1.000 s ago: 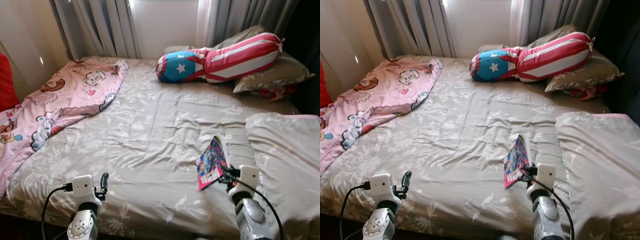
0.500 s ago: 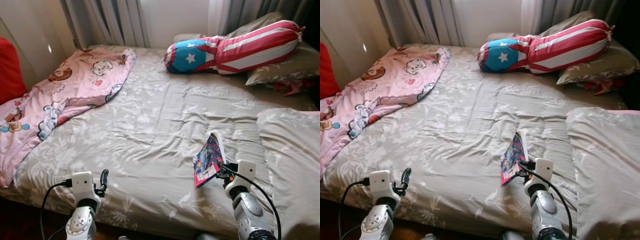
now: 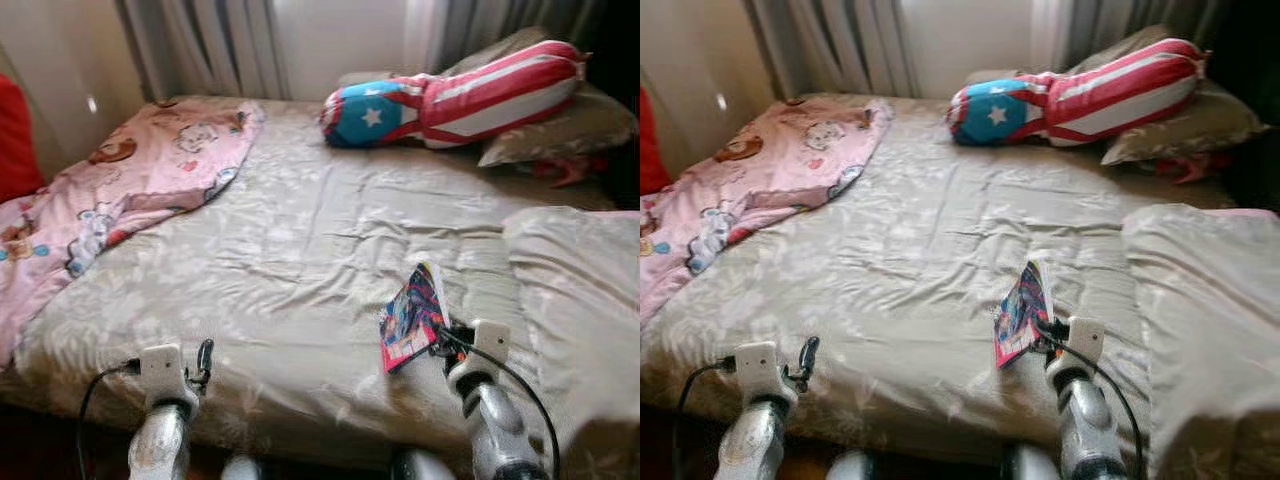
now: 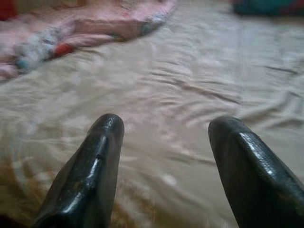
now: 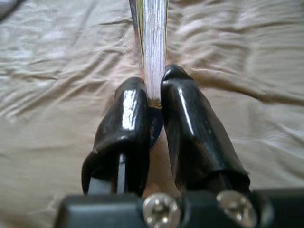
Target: Clean up the room
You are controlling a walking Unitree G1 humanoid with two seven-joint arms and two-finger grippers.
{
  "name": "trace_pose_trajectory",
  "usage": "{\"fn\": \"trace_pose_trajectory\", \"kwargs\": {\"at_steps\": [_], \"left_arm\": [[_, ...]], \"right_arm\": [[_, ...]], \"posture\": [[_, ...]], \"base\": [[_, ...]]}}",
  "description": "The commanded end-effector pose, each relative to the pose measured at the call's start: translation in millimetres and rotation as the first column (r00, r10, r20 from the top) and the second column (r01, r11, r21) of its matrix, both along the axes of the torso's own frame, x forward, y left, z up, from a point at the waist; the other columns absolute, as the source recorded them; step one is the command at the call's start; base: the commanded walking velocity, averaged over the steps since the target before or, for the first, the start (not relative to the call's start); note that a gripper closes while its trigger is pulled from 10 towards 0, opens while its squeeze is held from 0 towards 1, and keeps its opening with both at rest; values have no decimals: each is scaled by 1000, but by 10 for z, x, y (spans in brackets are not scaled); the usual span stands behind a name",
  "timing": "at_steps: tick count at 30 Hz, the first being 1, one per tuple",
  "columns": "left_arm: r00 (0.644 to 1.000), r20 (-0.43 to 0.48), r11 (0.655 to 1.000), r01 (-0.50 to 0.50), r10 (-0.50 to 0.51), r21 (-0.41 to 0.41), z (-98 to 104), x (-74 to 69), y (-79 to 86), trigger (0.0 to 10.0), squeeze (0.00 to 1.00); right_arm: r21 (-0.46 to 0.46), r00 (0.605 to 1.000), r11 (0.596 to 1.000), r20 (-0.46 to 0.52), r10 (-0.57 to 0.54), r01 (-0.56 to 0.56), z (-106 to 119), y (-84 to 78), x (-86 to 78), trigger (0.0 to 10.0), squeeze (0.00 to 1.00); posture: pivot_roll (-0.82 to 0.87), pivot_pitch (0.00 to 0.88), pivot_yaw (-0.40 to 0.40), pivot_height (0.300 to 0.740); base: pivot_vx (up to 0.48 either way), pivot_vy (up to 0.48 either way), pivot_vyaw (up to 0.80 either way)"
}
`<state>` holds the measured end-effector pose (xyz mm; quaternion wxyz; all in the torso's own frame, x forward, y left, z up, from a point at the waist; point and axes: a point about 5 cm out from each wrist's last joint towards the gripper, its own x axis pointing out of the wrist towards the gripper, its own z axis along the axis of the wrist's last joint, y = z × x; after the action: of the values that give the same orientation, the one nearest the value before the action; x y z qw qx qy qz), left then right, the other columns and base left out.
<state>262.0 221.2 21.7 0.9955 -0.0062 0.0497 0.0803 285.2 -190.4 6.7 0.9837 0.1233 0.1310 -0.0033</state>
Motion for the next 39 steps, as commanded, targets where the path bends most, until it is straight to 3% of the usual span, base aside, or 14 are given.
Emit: {"fn": "trace_pose_trajectory", "kwargs": {"at_steps": [1, 9, 15, 18, 30, 32, 37, 38, 39], "left_arm": [[999, -33, 1000, -17, 17, -6, -64, -59, 26, 10000, 0], [999, -37, 1000, -15, 15, -2, -69, -66, 35, 10000, 0], [1000, -27, 1000, -12, 12, 8, -49, -88, 57, 10000, 0], [999, -42, 1000, -8, 8, 18, -72, -128, 84, 10000, 0], [998, -62, 999, 14, -12, 40, -71, -188, 144, 10000, 0], [998, -64, 999, 24, -21, 45, -61, -200, 143, 10000, 0], [997, -66, 998, 35, -31, 53, -53, -217, 154, 10000, 0], [997, -68, 998, 40, -36, 56, -51, -227, 161, 10000, 0], [997, -72, 997, 47, -42, 62, -52, -241, 170, 10000, 0]], "right_arm": [[7, 999, 1000, 50, 11, -11, 103, 46, 94, 10000, 0], [51, 997, 999, 72, 8, -12, 168, 49, 167, 10000, 0], [177, 995, 983, 88, -56, 39, 225, 17, 232, 10000, 0], [247, 999, 969, 37, -37, 26, 173, 28, 230, 10000, 0], [277, 990, 955, -116, -79, 109, -37, -145, 67, 10000, 0], [370, 995, 926, -96, -42, 74, -34, -103, 70, 10000, 0], [467, 997, 882, -75, -30, 62, -29, -84, 69, 10000, 0], [577, 1000, 817, 15, -10, 0, 42, -58, 103, 10000, 0], [619, 998, 785, 60, -20, -21, 89, -66, 127, 10000, 0]], "posture": [[-1, 54, 21, 637], [3, 55, 23, 637], [15, 67, 30, 637], [21, 78, 40, 637], [38, 105, 72, 637], [41, 109, 77, 637], [50, 119, 92, 637], [54, 121, 97, 637], [52, 122, 101, 637]], "base": [[304, 0, 0], [304, 0, 0], [307, 0, 0], [0, 0, 0], [0, 0, 0], [0, 0, 0], [0, 0, 0], [0, 0, 0], [0, 0, 0]]}}
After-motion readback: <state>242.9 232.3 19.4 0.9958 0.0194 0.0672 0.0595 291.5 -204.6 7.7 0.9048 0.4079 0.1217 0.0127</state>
